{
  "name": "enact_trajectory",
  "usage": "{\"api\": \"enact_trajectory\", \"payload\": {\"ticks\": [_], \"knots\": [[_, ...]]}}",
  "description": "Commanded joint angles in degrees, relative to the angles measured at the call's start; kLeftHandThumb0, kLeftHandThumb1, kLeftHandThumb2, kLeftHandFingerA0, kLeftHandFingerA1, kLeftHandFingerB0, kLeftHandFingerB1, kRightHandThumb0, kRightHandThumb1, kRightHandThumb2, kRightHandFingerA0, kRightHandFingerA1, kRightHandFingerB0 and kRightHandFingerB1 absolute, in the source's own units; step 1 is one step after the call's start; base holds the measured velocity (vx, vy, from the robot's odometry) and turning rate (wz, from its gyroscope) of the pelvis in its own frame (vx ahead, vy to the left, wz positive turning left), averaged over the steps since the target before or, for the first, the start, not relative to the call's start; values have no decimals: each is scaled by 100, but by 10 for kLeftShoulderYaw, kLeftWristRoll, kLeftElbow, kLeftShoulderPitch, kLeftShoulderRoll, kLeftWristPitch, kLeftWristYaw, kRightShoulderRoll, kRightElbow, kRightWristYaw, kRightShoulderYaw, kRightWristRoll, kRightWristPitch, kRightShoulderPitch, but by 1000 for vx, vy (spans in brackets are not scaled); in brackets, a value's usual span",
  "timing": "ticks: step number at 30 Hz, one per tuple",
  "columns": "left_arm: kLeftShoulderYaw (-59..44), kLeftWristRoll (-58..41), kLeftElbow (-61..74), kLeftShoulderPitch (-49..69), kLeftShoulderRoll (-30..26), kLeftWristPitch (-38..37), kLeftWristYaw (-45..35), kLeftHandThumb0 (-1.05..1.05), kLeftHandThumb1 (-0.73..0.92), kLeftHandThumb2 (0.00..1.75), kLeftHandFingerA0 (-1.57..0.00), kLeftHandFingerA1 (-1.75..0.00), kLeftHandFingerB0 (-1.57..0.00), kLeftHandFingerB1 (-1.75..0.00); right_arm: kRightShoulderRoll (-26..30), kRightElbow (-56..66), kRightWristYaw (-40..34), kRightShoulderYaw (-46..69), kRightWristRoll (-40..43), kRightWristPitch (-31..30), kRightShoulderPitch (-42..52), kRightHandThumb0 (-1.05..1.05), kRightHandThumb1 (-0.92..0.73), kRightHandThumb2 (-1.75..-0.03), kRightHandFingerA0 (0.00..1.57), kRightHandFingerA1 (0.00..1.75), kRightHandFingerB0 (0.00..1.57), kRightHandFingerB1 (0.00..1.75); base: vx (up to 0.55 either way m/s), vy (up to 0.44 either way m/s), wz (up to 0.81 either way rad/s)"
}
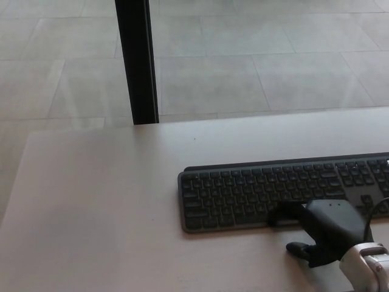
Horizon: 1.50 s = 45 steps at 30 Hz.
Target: The robot uses its right fingers to click on the space key of the black keyboard placed on the center of the white desk.
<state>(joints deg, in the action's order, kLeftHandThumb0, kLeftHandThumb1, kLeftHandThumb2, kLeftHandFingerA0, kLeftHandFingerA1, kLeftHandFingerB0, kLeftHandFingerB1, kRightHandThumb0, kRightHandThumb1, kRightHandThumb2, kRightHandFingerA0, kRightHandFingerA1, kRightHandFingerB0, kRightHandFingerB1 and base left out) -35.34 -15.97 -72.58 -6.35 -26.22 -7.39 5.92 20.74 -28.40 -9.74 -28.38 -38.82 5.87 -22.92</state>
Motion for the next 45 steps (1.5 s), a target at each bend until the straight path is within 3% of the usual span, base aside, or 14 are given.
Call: {"api": "enact_trajectory", "payload": {"ticks": [1,15,19,21,22,24,25,27,30,31,32,34,38,45], "knots": [[4,-1,-3,1,-10,-13,6,-43,58,57,-84,-80,-76,-59,8,-17,34,-11,-17,-18,20,-32,-61,-63,82,150,65,47,0,0,0],[3,-6,-8,0,-9,-13,15,-41,56,57,-87,-80,-76,-59,-8,81,159,154,167,-27,-48,-21,-57,-63,85,159,66,52,0,0,0],[2,-8,-8,3,-9,-16,11,-42,56,57,-87,-82,-77,-60,-3,146,220,215,237,-88,-76,-23,-60,-60,82,146,66,48,0,0,0],[3,-7,-8,3,-9,-14,11,-45,55,58,-90,-83,-74,-59,5,168,236,249,270,-107,-92,-33,-46,-86,97,120,60,63,0,0,0],[4,-5,-9,5,-10,-14,11,-45,55,58,-91,-85,-75,-60,12,187,243,263,277,-122,-96,-28,-61,-59,86,133,66,47,0,0,0],[6,-3,-8,6,-10,-14,12,-43,57,57,-90,-83,-76,-59,10,217,249,289,294,-162,-97,-28,-61,-60,85,131,66,46,0,0,0],[7,-3,-9,6,-11,-13,13,-44,57,57,-88,-80,-73,-58,18,218,249,306,305,-155,-99,-26,-61,-61,84,144,69,47,0,0,0],[4,-7,-10,7,-12,-12,6,-43,58,57,-88,-79,-74,-59,51,226,240,384,342,-158,-101,-30,-48,-84,91,113,58,58,0,0,0],[2,-10,-9,7,-10,-10,9,-43,58,57,-85,-77,-72,-58,68,196,238,446,381,-139,-104,-18,-61,-58,88,126,67,45,0,0,0],[1,-10,-9,8,-10,-12,7,-43,58,57,-89,-87,-73,-60,89,201,229,500,402,-160,-104,-29,-47,-86,94,111,60,62,0,0,0],[2,-9,-10,7,-10,-9,11,-44,57,57,-90,-84,-75,-59,104,200,224,533,412,-168,-101,-22,-61,-60,84,140,65,49,0,0,0],[7,-3,-9,10,-11,-13,9,-45,56,58,-91,-85,-73,-60,121,182,202,605,436,-213,-104,-18,-61,-58,85,146,63,47,0,0,0],[1,-11,-5,5,-12,-9,8,-43,57,57,-90,-84,-74,-60,163,138,159,760,482,-274,-89,-24,-59,-58,87,137,65,44,0,0,0],[10,0,-6,11,-13,-16,8,-43,59,57,-87,-84,-74,-61,221,-12,119,907,502,-195,3,-36,-60,-59,103,130,66,49,0,0,0]]}}
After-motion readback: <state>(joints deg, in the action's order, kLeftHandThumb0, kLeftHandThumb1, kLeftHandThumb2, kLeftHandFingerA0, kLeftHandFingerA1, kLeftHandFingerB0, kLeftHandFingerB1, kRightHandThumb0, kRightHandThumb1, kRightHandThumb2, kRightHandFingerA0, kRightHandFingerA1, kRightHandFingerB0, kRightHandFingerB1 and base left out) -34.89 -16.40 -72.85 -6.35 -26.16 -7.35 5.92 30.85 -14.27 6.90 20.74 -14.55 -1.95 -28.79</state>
